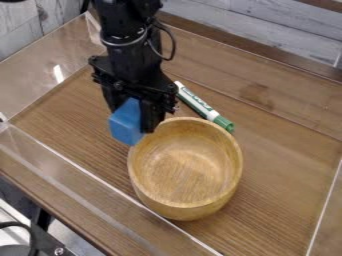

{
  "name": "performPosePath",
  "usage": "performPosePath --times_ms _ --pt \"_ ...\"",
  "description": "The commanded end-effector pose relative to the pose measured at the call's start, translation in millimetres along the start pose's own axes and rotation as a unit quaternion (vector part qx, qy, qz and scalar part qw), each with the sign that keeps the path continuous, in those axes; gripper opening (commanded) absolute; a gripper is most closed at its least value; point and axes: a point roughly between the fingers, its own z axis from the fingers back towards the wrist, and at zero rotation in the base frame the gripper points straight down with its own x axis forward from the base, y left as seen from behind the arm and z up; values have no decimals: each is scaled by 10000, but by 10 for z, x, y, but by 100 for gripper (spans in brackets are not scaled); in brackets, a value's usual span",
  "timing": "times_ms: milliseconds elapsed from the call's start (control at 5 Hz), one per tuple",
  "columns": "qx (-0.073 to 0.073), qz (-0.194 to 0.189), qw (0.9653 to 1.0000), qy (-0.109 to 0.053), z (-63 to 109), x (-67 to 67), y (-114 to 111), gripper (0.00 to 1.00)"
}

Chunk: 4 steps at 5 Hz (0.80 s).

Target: Put the blue block in the brown bowl

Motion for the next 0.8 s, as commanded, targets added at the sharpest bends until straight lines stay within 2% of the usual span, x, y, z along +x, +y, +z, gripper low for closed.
performPosePath --times_ms 0,600 --pt "19 19 9996 -266 125 69 -25 0" --pt "0 45 9996 -267 148 62 -88 0"
